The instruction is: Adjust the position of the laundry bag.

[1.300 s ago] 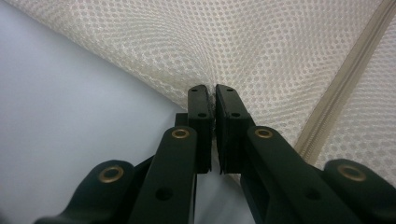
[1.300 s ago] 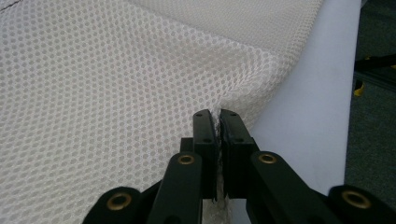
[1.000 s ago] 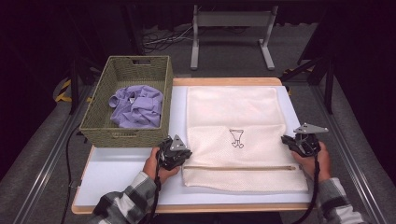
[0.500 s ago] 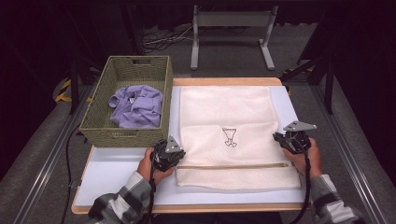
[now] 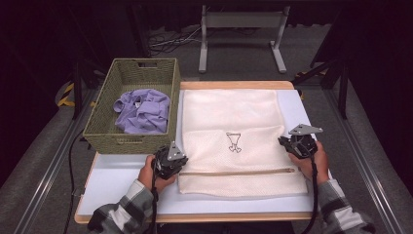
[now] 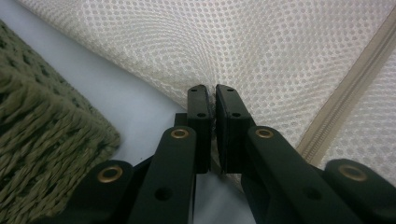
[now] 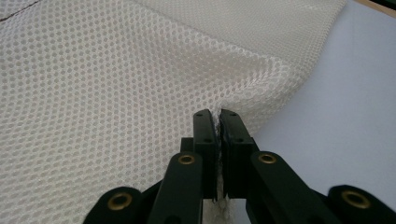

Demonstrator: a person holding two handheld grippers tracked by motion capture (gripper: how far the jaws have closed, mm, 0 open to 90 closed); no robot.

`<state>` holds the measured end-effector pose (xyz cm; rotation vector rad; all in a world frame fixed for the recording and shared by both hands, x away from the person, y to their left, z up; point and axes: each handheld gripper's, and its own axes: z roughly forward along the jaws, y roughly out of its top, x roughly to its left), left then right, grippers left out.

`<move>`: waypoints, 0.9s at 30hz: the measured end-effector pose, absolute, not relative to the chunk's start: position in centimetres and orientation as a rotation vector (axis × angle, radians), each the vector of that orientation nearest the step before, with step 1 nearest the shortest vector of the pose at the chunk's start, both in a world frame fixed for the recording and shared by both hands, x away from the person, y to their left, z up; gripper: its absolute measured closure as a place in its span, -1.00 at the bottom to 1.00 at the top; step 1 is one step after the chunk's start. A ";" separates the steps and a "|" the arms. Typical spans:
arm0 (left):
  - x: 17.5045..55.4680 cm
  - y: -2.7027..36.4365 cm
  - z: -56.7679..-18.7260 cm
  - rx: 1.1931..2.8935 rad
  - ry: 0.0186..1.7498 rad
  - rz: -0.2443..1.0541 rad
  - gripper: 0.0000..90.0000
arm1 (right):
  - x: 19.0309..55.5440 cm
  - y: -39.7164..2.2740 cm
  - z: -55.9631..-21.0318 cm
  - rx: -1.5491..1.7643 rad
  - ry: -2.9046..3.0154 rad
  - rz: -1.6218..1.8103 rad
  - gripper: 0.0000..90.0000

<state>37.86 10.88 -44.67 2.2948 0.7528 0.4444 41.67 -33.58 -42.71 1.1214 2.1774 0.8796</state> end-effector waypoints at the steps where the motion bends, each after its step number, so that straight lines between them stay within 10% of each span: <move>1: 37.9 11.0 -44.7 2.293 0.757 0.444 0.90 | 41.7 -33.5 -42.7 1.121 2.179 0.883 0.92; 20: 38.0 12.8 -44.6 2.277 0.805 0.468 0.86 | 42.0 -32.0 -42.4 1.100 2.210 0.895 0.89; 27: 37.4 13.0 -44.6 2.276 0.799 0.484 0.63 | 41.5 -32.7 -42.1 1.137 2.200 0.934 0.50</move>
